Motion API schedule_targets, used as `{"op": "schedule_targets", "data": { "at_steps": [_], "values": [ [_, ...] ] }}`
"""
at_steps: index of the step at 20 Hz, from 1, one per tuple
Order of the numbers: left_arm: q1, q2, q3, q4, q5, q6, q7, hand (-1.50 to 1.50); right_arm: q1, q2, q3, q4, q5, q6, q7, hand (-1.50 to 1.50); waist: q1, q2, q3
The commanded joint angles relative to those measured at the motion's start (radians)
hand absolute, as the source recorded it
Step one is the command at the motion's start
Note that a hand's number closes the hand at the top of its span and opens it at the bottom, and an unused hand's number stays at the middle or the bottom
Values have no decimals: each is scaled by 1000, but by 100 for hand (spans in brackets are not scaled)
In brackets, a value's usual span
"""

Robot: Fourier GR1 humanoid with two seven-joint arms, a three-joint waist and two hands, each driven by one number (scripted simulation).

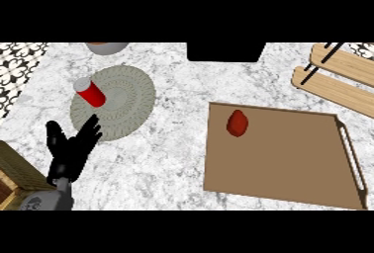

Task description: Pick the squash from the tray and place it in the tiered shelf

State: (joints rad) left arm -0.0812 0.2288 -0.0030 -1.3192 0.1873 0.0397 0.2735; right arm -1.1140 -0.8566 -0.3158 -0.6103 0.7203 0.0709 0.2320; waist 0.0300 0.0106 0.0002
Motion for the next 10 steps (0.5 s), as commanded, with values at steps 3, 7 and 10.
{"op": "schedule_targets", "data": {
  "at_steps": [3, 7, 10],
  "values": [
    [57, 39, 15, -65, 13, -37, 36, 0, -39, -12, -13, 156, 20, -76, -118, 150, 8, -1, 1],
    [22, -3, 7, -43, -10, -2, 16, 0, -88, -12, -5, 185, 29, -79, -143, 150, 0, -2, 0],
    [11, -2, 5, -18, -9, -21, 17, 0, -105, -70, -32, 261, 20, -61, -220, 150, 10, 4, 1]
  ]
}}
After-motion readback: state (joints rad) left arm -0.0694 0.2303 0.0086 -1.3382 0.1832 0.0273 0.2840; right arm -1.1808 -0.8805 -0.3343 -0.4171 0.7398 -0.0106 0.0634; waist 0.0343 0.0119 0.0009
